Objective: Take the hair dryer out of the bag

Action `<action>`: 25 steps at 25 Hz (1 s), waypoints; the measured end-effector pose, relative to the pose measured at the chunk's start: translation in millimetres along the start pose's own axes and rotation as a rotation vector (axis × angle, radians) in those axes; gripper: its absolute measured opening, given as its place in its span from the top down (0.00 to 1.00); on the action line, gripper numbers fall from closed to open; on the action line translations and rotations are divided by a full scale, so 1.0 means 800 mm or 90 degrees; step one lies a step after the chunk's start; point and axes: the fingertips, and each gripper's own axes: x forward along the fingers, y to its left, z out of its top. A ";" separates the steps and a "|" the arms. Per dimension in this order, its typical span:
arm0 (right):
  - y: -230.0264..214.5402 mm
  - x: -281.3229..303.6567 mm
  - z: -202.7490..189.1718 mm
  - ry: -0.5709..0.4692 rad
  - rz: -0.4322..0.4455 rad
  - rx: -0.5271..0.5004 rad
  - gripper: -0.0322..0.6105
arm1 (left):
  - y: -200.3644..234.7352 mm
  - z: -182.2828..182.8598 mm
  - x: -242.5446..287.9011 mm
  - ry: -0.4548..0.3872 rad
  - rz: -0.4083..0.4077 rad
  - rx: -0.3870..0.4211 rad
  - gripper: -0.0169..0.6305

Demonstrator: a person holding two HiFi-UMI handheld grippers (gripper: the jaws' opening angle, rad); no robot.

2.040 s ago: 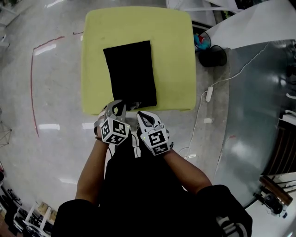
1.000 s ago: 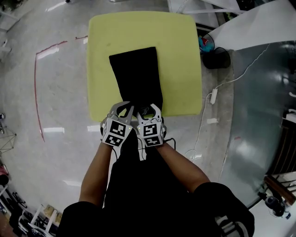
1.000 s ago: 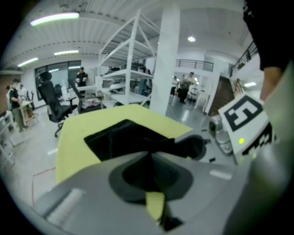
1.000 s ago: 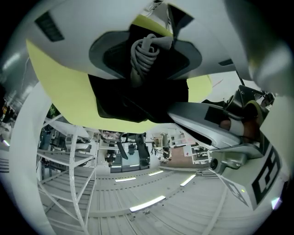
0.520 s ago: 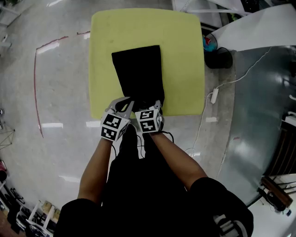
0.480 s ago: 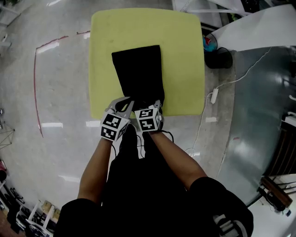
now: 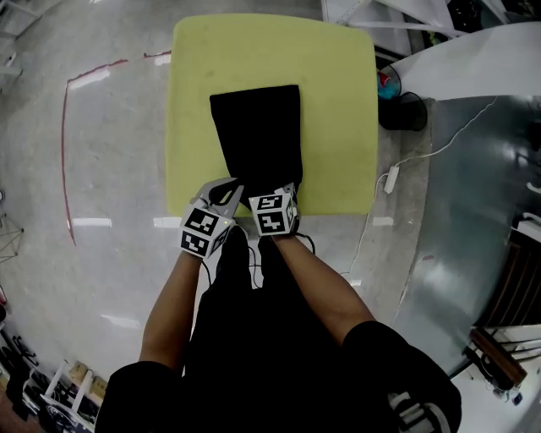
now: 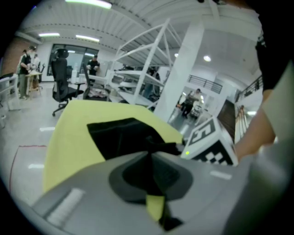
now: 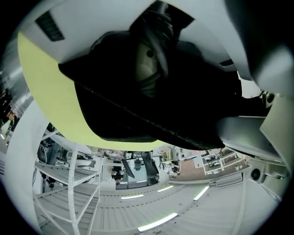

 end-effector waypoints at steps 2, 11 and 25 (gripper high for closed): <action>-0.004 0.000 0.000 0.000 -0.002 0.009 0.63 | 0.001 0.003 0.001 -0.002 0.007 0.002 0.95; 0.000 -0.022 -0.005 0.002 0.057 0.037 0.67 | 0.006 0.016 0.000 -0.005 0.058 0.060 0.95; 0.002 -0.098 -0.040 0.034 0.175 -0.043 0.67 | 0.011 0.030 -0.027 -0.015 0.118 0.114 0.95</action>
